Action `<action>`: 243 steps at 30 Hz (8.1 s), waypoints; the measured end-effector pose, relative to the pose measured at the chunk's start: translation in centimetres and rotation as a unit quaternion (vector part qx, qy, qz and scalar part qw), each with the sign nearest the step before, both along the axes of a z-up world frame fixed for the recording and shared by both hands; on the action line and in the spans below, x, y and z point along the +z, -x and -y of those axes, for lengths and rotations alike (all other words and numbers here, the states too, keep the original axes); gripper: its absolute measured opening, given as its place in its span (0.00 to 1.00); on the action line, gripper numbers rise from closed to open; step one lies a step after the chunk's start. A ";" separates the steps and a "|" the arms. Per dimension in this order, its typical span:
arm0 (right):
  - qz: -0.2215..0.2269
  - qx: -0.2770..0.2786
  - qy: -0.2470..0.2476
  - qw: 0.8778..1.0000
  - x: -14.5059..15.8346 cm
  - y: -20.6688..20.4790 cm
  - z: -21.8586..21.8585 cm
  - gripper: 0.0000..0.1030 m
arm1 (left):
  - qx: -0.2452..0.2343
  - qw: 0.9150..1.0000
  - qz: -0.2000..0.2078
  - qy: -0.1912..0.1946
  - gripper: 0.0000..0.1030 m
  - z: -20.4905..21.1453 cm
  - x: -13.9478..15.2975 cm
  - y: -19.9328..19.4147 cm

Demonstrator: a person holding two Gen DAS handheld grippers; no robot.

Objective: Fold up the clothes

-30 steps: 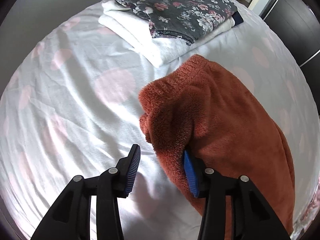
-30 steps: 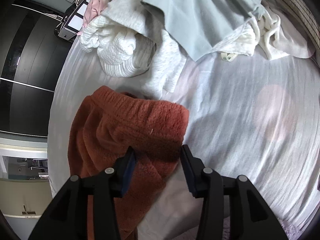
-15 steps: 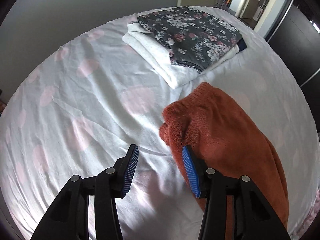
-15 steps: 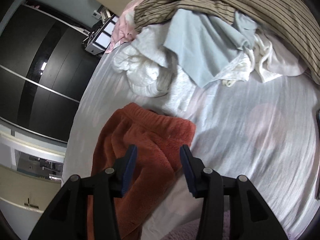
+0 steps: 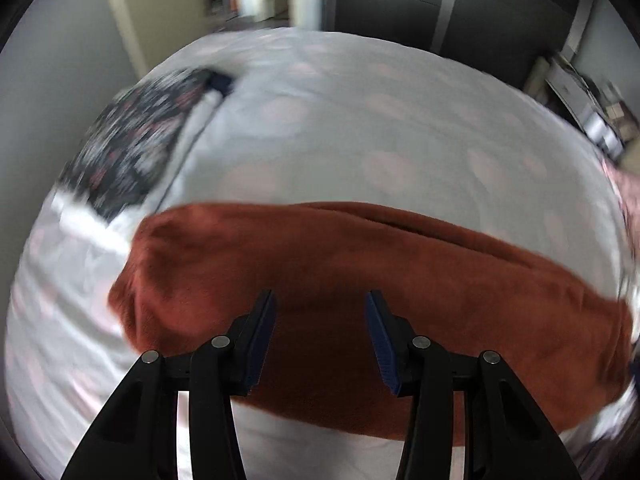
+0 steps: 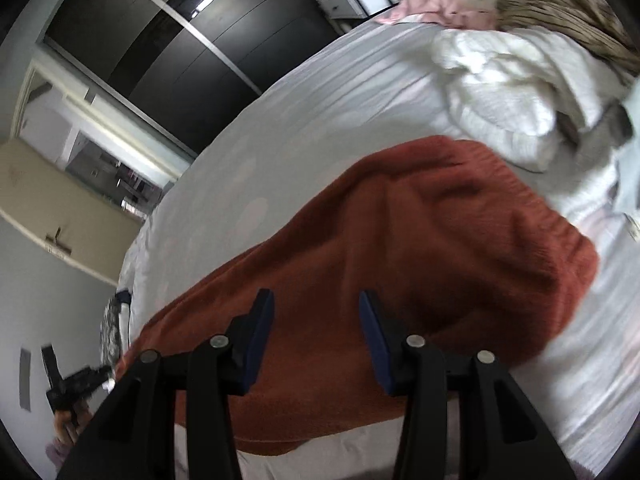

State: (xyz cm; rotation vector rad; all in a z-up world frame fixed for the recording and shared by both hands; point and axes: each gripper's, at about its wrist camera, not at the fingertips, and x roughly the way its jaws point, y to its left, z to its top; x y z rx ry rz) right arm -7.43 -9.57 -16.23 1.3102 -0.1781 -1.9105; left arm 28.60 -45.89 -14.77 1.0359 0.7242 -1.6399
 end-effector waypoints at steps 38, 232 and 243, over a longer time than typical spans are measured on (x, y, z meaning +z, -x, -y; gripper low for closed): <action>-0.131 0.471 -0.179 0.854 -7.4 -4.5 25.4 0.27 | -0.436 0.885 0.112 -0.120 0.63 8.3 -10.1 13.9; 0.042 0.041 -0.107 0.993 -3.9 17.5 -5.9 0.43 | -0.023 0.997 0.059 -0.032 0.42 3.0 -9.3 7.2; 0.020 0.029 0.037 0.999 5.1 5.1 -1.6 0.43 | 0.176 0.982 -0.058 -0.037 0.53 3.3 -6.0 -5.5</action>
